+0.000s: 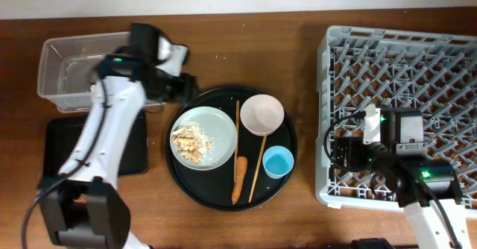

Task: Sort waste into correct bins and load items into the dishwasher rack
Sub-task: 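Drop the red wrapper into the clear plastic bin, then grasp the light-blue cup with the right gripper and lift it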

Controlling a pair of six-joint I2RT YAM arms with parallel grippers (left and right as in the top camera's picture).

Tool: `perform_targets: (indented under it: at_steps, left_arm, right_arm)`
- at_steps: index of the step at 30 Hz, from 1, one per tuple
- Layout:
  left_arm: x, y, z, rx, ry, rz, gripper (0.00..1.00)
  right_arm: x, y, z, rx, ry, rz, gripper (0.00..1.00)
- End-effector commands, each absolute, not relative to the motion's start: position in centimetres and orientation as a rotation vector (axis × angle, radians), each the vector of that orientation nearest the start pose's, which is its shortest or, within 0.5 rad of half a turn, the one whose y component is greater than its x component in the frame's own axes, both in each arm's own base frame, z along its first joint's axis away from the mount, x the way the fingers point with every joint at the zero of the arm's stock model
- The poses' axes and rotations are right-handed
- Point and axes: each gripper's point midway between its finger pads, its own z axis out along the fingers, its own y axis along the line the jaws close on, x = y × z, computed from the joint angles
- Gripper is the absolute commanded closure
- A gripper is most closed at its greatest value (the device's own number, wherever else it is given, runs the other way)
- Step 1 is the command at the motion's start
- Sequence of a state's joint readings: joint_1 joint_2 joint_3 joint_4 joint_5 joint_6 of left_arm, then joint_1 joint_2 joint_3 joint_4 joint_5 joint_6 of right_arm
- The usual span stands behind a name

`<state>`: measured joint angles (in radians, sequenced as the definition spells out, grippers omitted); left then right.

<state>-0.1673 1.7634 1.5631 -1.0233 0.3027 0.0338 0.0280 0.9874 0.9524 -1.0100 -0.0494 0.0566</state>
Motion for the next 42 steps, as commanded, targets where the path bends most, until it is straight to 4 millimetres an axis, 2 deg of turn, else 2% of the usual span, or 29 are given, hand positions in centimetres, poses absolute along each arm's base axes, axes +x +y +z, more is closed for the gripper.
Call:
perform_targets:
  at_steps: [1,5,7,11,16,18,19,21,23,26,27,29,30,31,32,33,34,35,36,38,39,42]
  left_arm:
    - [34.5,-17.8,15.2,0.584,2.81,-0.562,0.35]
    - [28.7,-24.5,13.4,0.911,2.809,-0.594,0.35]
    - [26.6,-26.7,12.3,1.028,2.786,-0.603,0.35]
    - [25.4,-27.9,10.2,1.034,2.787,-0.588,0.35]
    - [25.9,-28.3,8.5,0.976,2.792,-0.595,0.36]
    - [25.9,-28.4,7.4,0.965,2.822,-0.59,0.4]
    - [25.9,-28.4,6.6,0.951,2.85,-0.583,0.44]
    - [25.8,-28.3,5.8,0.953,2.87,-0.576,0.61]
    - [26.4,-28.9,6.0,0.944,2.837,-0.591,0.75]
    - [26.3,-29.2,6.2,0.947,2.835,-0.631,0.98]
    - [26.1,-29.4,6.3,0.95,2.835,-0.658,1.0]
    - [26.8,-29.4,7.3,0.927,2.826,-0.681,1.0]
    - [27.3,-29.3,8.6,0.899,2.814,-0.729,1.0]
    - [28.3,-28.8,10.3,0.852,2.793,-0.789,1.0]
    - [30.2,-27.7,12.9,0.762,2.738,-0.871,1.0]
    - [31.7,-26.6,14.6,0.694,2.689,-0.937,1.0]
    - [33.3,-25.6,16.5,0.631,2.617,-1.041,1.0]
    - [34.5,-24.8,18.2,0.585,2.537,-1.179,1.0]
    - [35.8,-23.6,20.5,0.502,2.437,-1.369,1.0]
    - [36.8,-22.3,22.7,0.42,2.347,-1.53,1.0]
    - [36.7,-22.4,24.6,0.427,2.266,-1.663,1.0]
    - [35.9,-23.3,25.6,0.415,2.256,-1.771,1.0]
  right_arm:
    - [24.7,1.4,18.1,0.054,2.594,0.089,0.02]
    - [24.0,-0.3,17.6,0.168,2.623,-0.02,0.02]
    - [23.7,-0.3,17.5,0.168,2.633,-0.022,0.02]
    - [23.7,-0.3,17.4,0.168,2.637,-0.022,0.02]
    - [23.6,-0.3,17.4,0.168,2.637,-0.022,0.02]
    - [23.6,-0.3,17.4,0.168,2.638,-0.021,0.02]
    - [23.6,-0.3,17.4,0.168,2.638,-0.022,0.02]
    - [23.6,-0.3,17.4,0.168,2.638,-0.022,0.02]
    - [23.6,-0.3,17.4,0.168,2.637,-0.022,0.02]
    - [23.6,-0.3,17.4,0.168,2.638,-0.022,0.02]
    - [23.6,-0.3,17.4,0.168,2.638,-0.022,0.02]
    - [23.6,-0.3,17.4,0.168,2.638,-0.022,0.01]
    - [23.7,-0.4,17.4,0.17,2.637,-0.027,0.02]
    - [23.8,-0.5,17.5,0.2,2.629,-0.022,0.02]
    - [24.3,-1.0,17.8,0.303,2.596,-0.006,0.02]
    - [24.7,-1.4,18.1,0.358,2.567,0.011,0.02]
    - [25.7,-0.8,18.6,0.35,2.53,0.101,0.02]
    - [26.7,1.5,19.4,0.192,2.495,0.261,0.02]
    - [27.4,4.7,20.6,-0.027,2.437,0.448,0.02]
    - [27.1,10.2,23.4,-0.367,2.255,0.815,0.02]
    - [26.7,12.2,24.9,-0.497,2.142,0.98,0.02]
    - [27.1,14.1,26.5,-0.605,1.996,1.181,0.02]
